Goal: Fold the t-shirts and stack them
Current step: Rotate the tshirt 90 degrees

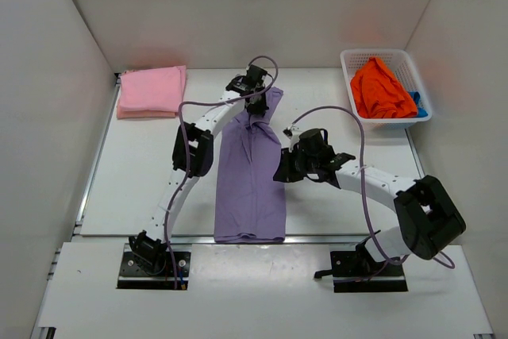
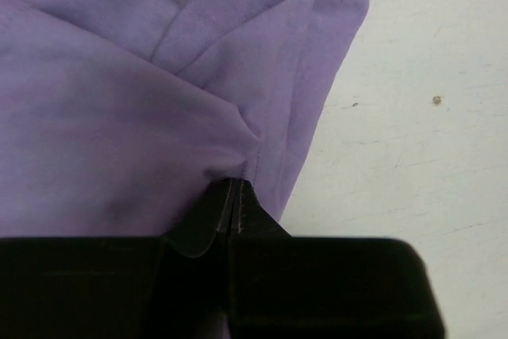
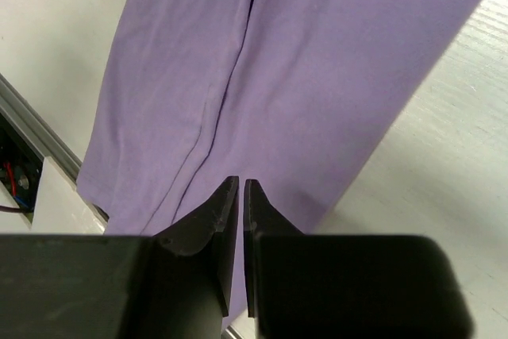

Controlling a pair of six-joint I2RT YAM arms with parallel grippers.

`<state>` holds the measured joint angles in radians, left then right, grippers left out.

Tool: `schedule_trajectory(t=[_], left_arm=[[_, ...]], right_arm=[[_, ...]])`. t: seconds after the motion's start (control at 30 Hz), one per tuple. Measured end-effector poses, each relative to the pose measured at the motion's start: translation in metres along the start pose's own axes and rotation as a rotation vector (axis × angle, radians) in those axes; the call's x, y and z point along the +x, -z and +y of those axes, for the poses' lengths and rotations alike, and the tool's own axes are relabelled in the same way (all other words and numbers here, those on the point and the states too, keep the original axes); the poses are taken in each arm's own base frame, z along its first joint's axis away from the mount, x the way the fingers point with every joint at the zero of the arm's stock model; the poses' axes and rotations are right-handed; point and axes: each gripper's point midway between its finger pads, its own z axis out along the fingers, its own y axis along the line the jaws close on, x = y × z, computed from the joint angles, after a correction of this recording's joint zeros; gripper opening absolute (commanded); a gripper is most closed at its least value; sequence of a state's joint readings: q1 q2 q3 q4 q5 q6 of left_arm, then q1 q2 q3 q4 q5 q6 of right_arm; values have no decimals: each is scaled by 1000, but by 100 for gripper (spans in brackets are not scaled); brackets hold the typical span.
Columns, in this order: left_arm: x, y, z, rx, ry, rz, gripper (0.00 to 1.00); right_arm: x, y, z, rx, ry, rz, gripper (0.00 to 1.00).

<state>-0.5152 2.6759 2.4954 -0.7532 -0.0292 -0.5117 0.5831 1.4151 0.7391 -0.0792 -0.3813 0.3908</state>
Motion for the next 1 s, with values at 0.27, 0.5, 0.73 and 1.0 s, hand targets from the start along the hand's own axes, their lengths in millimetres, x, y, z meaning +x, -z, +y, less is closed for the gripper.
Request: schedule_trajectory(t=[0.27, 0.5, 0.73, 1.0], left_arm=[[-3, -9, -2, 17, 87, -4, 0], [-28, -18, 11, 44, 271, -58, 0], [-54, -39, 13, 214, 446, -87, 0], [-76, -31, -20, 461, 490, -88, 0]], right_arm=[[2, 3, 4, -22, -17, -27, 5], [15, 6, 3, -32, -30, -16, 5], [33, 11, 0, -35, -49, -1, 5], [40, 14, 1, -44, -59, -4, 12]])
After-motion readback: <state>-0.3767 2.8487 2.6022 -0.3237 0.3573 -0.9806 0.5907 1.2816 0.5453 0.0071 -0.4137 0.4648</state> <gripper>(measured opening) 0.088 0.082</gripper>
